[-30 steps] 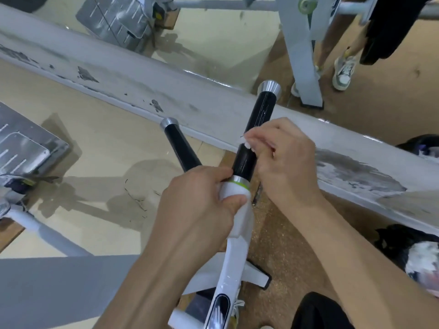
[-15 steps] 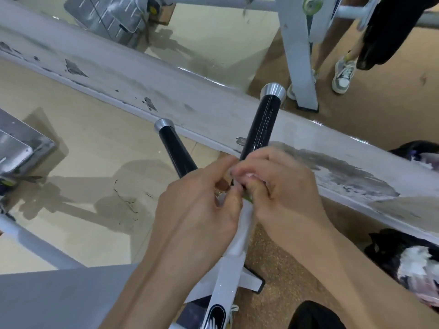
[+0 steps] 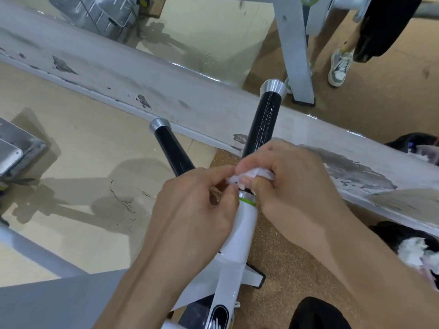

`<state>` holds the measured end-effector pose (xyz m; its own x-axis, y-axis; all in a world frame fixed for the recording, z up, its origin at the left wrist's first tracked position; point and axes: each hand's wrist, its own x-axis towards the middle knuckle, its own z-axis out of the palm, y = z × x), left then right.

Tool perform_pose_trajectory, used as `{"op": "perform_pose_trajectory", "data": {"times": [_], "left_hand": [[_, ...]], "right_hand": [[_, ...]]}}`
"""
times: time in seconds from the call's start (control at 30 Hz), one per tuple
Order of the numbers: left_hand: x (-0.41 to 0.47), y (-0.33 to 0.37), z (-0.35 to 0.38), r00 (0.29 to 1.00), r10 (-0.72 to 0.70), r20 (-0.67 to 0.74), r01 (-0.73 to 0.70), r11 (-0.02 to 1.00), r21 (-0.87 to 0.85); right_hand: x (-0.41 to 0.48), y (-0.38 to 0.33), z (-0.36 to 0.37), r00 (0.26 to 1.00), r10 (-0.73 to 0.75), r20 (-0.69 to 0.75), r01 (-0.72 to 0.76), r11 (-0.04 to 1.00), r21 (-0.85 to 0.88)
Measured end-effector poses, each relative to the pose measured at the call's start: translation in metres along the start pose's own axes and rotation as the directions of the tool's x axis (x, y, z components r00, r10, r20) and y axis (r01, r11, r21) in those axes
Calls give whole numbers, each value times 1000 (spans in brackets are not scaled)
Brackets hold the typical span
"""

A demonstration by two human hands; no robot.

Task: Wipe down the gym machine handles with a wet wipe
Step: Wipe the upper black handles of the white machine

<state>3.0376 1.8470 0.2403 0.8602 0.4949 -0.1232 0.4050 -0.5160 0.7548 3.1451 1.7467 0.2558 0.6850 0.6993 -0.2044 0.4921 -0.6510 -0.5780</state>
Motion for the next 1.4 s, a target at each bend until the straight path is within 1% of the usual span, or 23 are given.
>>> {"op": "perform_pose_trajectory", "data": {"times": [0.07, 0.1, 0.13, 0.17, 0.23, 0.27, 0.3, 0.33, 0.47, 0.53, 0.57, 0.63, 0.7, 0.77, 0.87, 0.9, 0.93, 1.03, 1.07, 1.23, 1.27, 1.33, 1.4], "left_hand": [[1, 0, 1, 1000, -8, -5, 8, 1000, -5], [1, 1, 1, 1000, -14, -13, 14, 1000, -7], [2, 2, 1, 1000, -18, -24, 17, 1000, -10], [2, 3, 1, 999, -26, -30, 25, 1000, -15], [4, 5, 1, 999, -43, -26, 42, 999, -28], [5, 5, 1, 999, -40, -21, 39, 999, -33], [6, 6, 1, 999, -28, -16, 28, 999, -25], [7, 7, 2, 1000, -16, -10, 16, 1000, -9], [8, 5, 2, 999, -34, -34, 34, 999, -1], [9, 6, 2, 998, -60, -16, 60, 998, -6], [9, 7, 2, 998, -64, -7, 64, 998, -15], [11, 8, 2, 999, -46, -5, 46, 999, -13], [13, 9, 3, 1000, -21, 9, 20, 999, 49], [17, 10, 1, 999, -26, 40, 22, 996, 85], [21, 11, -1, 994, -67, 86, 58, 993, 102], [21, 12, -1, 993, -71, 91, 61, 992, 108], [20, 14, -1, 993, -70, 91, 59, 991, 119], [18, 17, -1, 995, -40, 87, 27, 989, 145], [18, 16, -1, 996, -32, 85, 21, 991, 132], [25, 15, 2, 993, -13, 119, 7, 999, 47], [27, 16, 3, 994, 4, 111, -10, 998, 56], [32, 17, 8, 997, 29, 77, -36, 996, 85], [36, 17, 12, 999, 15, 35, -18, 998, 67]], "right_hand": [[7, 3, 10, 985, -49, -168, 29, 992, -119], [10, 6, 12, 962, -59, -267, 23, 990, -137], [13, 10, 13, 937, -58, -344, 17, 992, -121], [14, 10, 12, 931, -14, -364, -9, 998, -63], [6, 9, 11, 964, 10, -266, 0, 999, 38], [1, 8, 12, 980, -7, -201, 23, 996, 80], [-2, 6, 15, 986, -51, -158, 62, 996, 69], [-4, 5, 19, 983, -83, -166, 91, 995, 44], [14, 21, 22, 904, -108, -414, 99, 994, -42], [13, 23, 20, 902, 8, -431, 37, 995, 97], [9, 22, 19, 921, 57, -385, 13, 984, 178], [-3, 16, 21, 960, 91, -265, -7, 953, 302], [-6, 18, 20, 977, 98, -189, -23, 931, 363], [4, 20, 17, 974, 74, -214, -11, 959, 283], [24, 24, 18, 902, -3, -431, 67, 989, 134], [26, 25, 18, 886, -7, -463, 74, 989, 128], [25, 26, 17, 891, 22, -454, 54, 986, 155], [8, 23, 16, 960, 98, -263, -24, 962, 271], [6, 23, 18, 966, 100, -239, -25, 954, 298], [27, 32, 16, 887, 219, -406, -13, 891, 453], [28, 32, 15, 877, 221, -426, -10, 896, 444], [20, 32, 14, 884, 160, -440, -2, 941, 337], [11, 31, 12, 922, 112, -369, 1, 957, 291]]}}
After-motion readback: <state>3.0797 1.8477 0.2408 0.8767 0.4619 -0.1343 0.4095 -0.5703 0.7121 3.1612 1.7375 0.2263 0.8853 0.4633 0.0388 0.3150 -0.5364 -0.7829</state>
